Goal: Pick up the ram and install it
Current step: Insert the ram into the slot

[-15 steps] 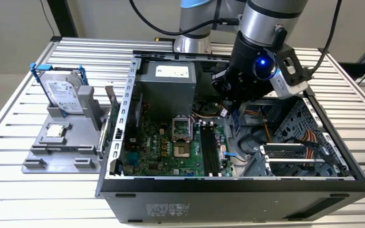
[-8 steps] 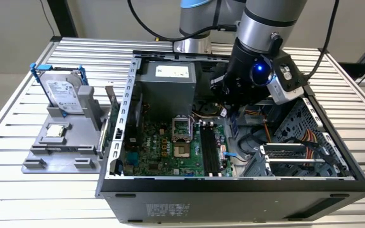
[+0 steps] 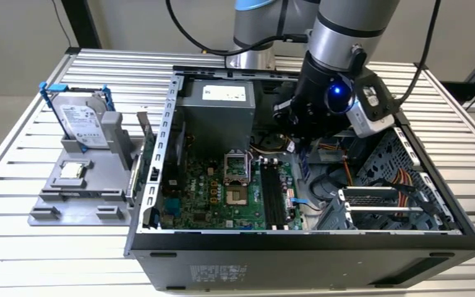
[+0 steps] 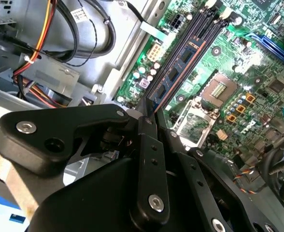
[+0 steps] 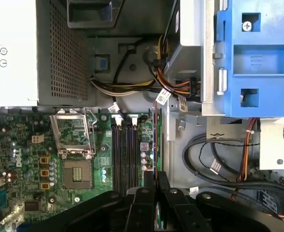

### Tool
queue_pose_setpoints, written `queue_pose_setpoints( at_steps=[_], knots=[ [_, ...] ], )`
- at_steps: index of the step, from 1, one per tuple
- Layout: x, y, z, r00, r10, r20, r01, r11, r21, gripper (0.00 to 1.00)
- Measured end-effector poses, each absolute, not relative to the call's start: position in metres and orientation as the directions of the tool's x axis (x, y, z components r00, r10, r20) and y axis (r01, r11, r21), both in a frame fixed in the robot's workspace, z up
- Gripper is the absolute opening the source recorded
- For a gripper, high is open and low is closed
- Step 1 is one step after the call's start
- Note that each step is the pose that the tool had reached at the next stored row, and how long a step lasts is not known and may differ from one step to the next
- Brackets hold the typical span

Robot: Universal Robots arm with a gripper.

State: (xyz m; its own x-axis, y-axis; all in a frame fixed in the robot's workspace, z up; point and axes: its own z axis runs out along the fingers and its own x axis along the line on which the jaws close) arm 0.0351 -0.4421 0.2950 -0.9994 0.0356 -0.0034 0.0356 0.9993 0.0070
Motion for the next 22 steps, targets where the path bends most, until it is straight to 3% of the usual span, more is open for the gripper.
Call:
queue_pose_setpoints(
  at_steps=[22],
  knots=[
    [0.035, -0.448, 0.277, -0.999, 0.036, -0.003, 0.036, 0.999, 0.007, 0.0]
  ],
)
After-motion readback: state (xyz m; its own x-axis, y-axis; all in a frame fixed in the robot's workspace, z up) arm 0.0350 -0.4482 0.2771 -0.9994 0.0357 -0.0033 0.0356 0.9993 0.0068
